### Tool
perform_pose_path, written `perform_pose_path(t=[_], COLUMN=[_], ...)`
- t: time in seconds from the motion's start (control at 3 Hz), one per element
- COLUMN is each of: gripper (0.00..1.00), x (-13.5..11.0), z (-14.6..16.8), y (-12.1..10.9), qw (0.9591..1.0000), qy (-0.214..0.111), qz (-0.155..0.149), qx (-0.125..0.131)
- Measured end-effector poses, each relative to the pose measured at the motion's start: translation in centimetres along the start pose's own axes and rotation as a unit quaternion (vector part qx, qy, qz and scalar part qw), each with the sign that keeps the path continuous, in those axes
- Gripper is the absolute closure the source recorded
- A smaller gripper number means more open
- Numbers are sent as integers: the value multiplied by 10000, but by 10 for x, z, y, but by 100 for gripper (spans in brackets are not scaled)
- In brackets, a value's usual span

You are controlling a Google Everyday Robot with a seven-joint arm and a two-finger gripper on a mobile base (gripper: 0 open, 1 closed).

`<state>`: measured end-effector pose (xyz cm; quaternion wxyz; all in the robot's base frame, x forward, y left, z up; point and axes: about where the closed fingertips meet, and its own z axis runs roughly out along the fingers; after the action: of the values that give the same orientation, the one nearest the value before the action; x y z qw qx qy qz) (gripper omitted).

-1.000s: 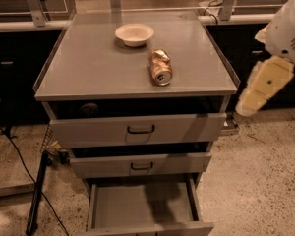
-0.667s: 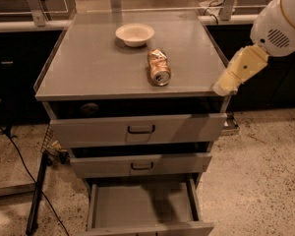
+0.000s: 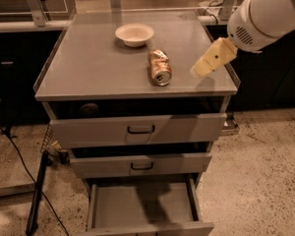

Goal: Place orange can into bottom drawer

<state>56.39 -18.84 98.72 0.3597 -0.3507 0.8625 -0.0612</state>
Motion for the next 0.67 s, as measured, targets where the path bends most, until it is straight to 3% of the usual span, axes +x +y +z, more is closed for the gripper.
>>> perform_pose_path(t=[0.33,0.67], gripper=[0,0], x=[7,14], z=[3,26], y=[1,13], qw=[9993,9961], qy=[70,22], qz=[301,870], qx=[232,150])
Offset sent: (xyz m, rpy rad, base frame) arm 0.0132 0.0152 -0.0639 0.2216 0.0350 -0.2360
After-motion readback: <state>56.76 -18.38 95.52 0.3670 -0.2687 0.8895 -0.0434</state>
